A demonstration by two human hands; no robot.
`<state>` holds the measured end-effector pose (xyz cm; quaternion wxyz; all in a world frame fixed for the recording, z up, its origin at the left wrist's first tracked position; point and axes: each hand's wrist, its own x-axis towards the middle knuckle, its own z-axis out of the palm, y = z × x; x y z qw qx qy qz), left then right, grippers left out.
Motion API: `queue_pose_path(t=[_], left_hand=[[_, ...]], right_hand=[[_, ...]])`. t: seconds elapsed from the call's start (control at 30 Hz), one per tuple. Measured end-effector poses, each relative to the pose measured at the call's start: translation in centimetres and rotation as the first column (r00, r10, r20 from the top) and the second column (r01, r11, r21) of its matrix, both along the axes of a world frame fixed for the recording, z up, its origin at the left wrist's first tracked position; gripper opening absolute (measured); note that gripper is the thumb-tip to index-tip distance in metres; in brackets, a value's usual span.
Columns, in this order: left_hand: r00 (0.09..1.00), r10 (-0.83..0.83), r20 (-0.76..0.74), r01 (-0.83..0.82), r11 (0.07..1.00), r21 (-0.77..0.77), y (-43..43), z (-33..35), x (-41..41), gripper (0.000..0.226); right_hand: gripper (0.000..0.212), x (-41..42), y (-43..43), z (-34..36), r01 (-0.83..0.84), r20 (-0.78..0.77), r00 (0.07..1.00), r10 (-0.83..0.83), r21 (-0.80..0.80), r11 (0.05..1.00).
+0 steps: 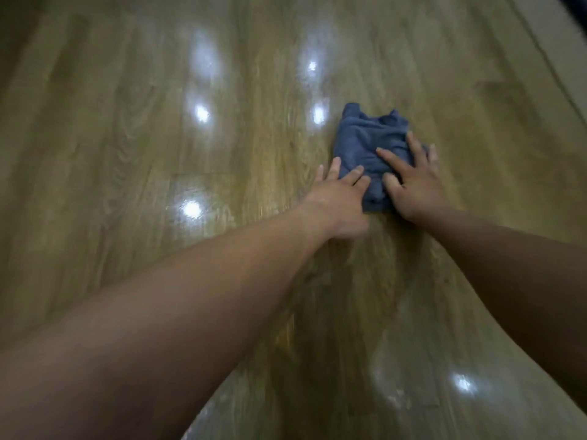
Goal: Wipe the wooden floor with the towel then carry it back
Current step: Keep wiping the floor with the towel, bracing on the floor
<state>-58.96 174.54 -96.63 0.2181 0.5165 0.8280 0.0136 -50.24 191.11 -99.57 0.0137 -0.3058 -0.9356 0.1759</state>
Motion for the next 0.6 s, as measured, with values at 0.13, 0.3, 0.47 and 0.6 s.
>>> queue_pose_path(t=[0.13, 0.3, 0.47, 0.6], left_hand=[[0.988, -0.061, -0.142, 0.071, 0.996, 0.061, -0.8, -1.0, -1.6, 0.077], [0.953, -0.042, -0.299, 0.085, 0.987, 0.133, -4.8, -2.1, -5.9, 0.067], [0.940, 0.191, -0.282, -0.137, 0.970, 0.199, -11.8, -2.8, -11.9, 0.061], [0.898, 0.393, -0.199, -0.352, 0.912, 0.211, -20.1, -3.5, -16.9, 0.062]], right_hand=[[0.061, -1.3, -0.5, -0.3, 0.104, 0.061, 0.993, -0.101, -0.048, 0.993], [0.068, -5.5, -5.1, -0.4, 0.198, 0.097, 0.974, -0.203, 0.060, 0.978], [0.065, -14.6, -12.1, -0.6, 0.068, 0.089, 0.993, -0.073, 0.057, 0.996], [0.062, -21.8, -20.0, -1.0, -0.032, 0.048, 0.998, 0.030, 0.052, 0.998]])
